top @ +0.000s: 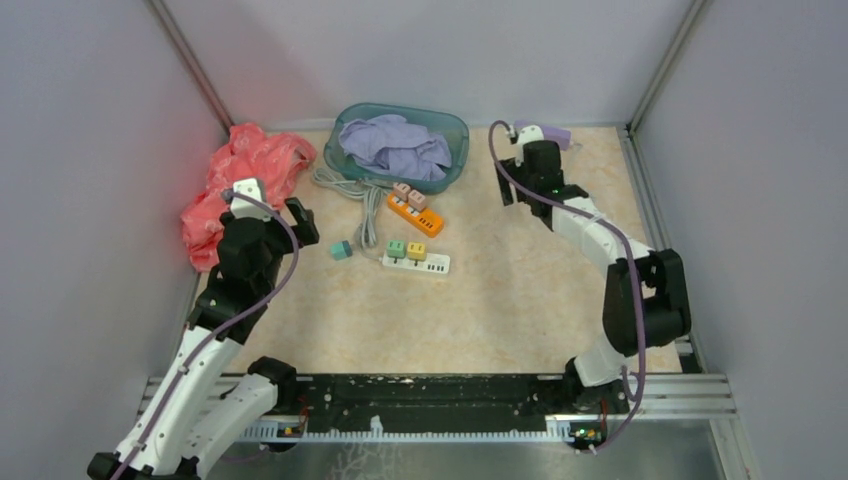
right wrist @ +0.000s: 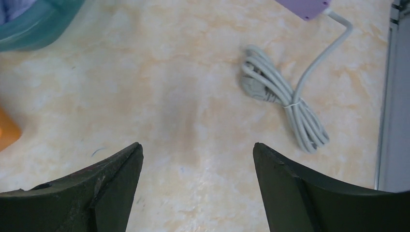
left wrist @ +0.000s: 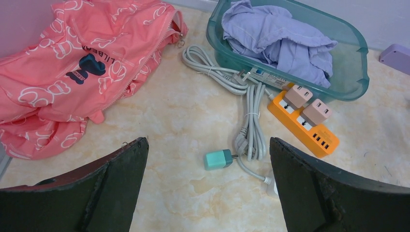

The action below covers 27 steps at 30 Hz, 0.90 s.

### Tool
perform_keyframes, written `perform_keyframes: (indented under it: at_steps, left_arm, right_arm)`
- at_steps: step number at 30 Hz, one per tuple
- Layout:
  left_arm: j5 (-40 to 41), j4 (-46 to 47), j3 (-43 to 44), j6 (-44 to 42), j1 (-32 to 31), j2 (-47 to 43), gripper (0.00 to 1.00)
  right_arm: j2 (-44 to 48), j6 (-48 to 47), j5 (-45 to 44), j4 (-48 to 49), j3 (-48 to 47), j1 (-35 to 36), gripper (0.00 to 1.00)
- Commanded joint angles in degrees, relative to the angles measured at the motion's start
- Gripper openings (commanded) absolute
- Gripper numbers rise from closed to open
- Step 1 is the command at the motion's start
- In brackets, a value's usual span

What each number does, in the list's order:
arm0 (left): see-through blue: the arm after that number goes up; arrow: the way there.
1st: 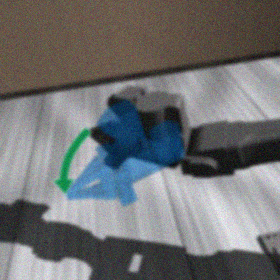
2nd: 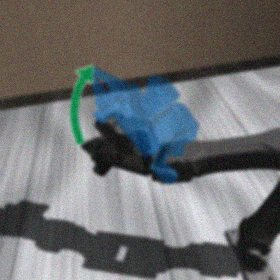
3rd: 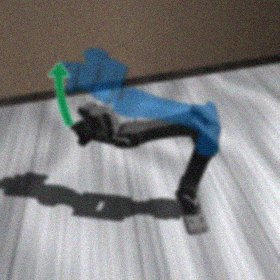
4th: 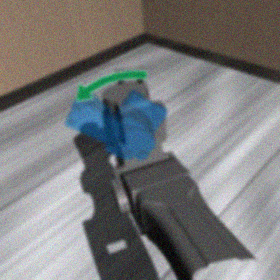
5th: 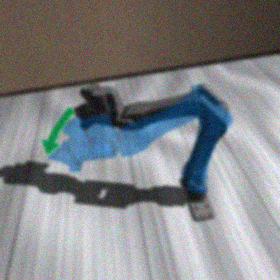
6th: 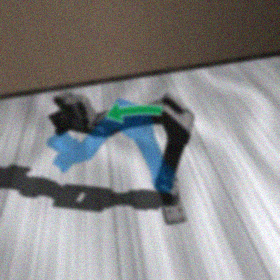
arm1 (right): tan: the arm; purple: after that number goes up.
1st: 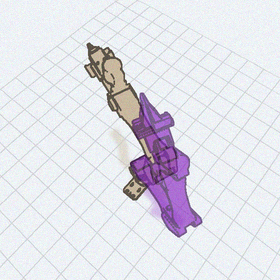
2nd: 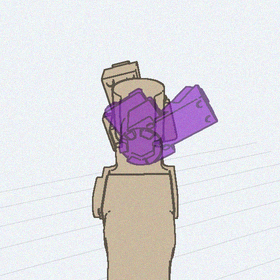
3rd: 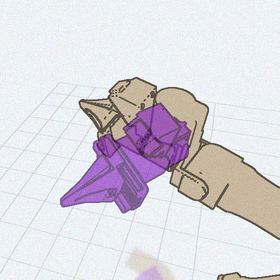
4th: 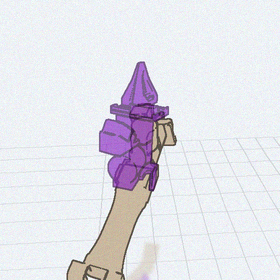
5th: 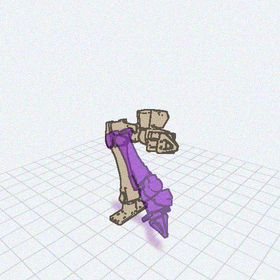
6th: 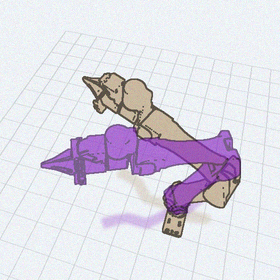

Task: Insert the plug

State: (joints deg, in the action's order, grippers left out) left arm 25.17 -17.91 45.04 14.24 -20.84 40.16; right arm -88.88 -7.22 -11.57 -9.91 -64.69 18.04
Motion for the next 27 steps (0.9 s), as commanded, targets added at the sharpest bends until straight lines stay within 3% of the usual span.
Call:
perform_keyframes:
  at_steps: [1, 13, 27]
  left_arm:
    - [-1.6, 2.1, -0.6, -0.9, 0.8, -0.5, 1.0]
    - [-2.9, 2.4, -0.9, -2.3, 1.3, 0.3, 1.0]
    - [-3.7, 2.4, -1.2, -3.3, 2.0, 1.2, 1.0]
  right_arm:
    - [-3.8, 4.9, -0.9, 6.5, -3.9, -6.3, 0.83]
    - [-17.7, 12.8, 1.0, 19.0, -8.9, -17.7, 0.73]
    - [-28.3, 14.8, 5.2, 24.1, -15.3, -21.0, 0.52]
